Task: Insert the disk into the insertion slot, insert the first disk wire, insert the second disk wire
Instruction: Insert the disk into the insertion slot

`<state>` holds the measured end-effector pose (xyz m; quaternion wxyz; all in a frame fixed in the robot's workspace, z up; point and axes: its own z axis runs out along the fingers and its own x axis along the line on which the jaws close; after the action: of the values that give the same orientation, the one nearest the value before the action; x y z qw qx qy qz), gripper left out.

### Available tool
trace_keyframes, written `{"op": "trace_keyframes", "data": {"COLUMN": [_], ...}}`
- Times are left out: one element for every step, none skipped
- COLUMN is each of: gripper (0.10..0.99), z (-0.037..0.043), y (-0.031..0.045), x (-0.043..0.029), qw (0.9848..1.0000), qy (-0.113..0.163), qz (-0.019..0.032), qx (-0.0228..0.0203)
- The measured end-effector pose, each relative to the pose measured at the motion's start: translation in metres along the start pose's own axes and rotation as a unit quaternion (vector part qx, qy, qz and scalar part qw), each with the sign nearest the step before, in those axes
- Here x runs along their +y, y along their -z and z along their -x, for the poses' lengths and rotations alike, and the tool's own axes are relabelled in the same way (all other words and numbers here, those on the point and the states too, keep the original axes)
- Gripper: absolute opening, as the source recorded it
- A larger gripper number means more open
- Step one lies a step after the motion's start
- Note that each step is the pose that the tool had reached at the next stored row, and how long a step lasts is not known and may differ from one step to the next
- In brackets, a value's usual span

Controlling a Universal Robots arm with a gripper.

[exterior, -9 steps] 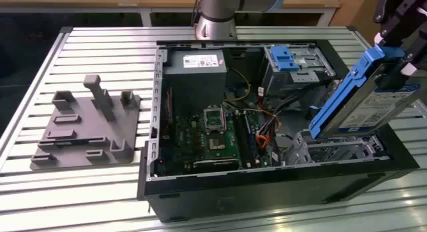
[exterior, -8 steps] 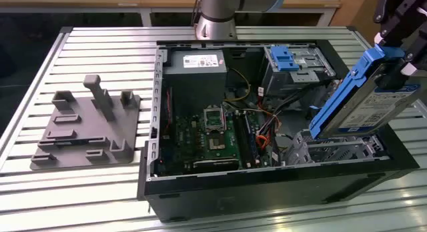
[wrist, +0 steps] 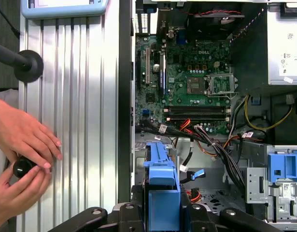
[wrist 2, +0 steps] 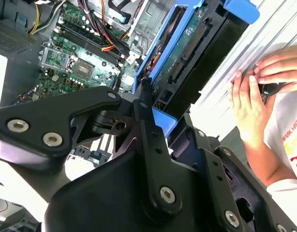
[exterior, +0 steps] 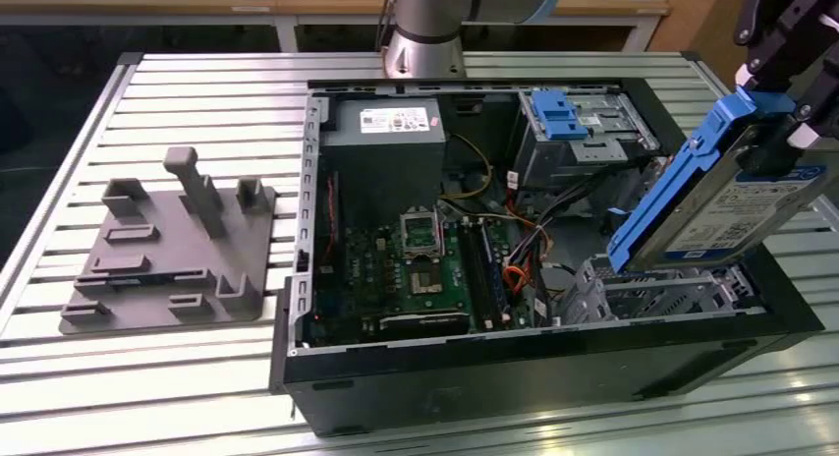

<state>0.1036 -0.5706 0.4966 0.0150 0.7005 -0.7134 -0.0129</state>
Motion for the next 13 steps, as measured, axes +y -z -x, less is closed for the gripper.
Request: {"op": "trace_keyframes", "data": {"gripper": [0.365, 0.365, 0.365, 0.365, 0.365, 0.365, 0.365, 0.365, 0.365, 0.365, 0.365, 0.365, 0.365], "z": [0.0000, 0.0000, 0.0000, 0.0000, 0.0000, -0.0001, -0.0002, -0.0004, -0.0007, -0.0012, -0.0018, -0.0025, -0.0031], "y": [0.0000, 0.0000, 0.0000, 0.0000, 0.0001, 0.0000, 0.0000, 0.0000, 0.0000, 0.0000, 0.0000, -0.0001, -0.0001], "x": [0.0000, 0.0000, 0.0000, 0.0000, 0.0000, 0.0000, 0.0000, 0.0000, 0.0001, 0.0002, 0.0002, 0.0002, 0.0003], "qw": [1.0000, 1.0000, 1.0000, 1.0000, 1.0000, 1.0000, 1.0000, 1.0000, 0.9999, 0.9999, 0.9998, 0.9997, 0.9996], "qy": [0.000, 0.000, 0.000, 0.000, 0.000, 0.000, 0.000, 0.000, 0.000, 0.001, 0.001, 0.001, 0.001], "qz": [0.0000, 0.0000, 0.0000, 0.0000, 0.0000, 0.0000, -0.0002, -0.0005, -0.0008, -0.0011, -0.0014, -0.0018, -0.0020], "qx": [0.0000, 0.0000, 0.0000, -0.0001, -0.0004, -0.0019, -0.0045, -0.0079, -0.0117, -0.0158, -0.0203, -0.0248, -0.0287]}}
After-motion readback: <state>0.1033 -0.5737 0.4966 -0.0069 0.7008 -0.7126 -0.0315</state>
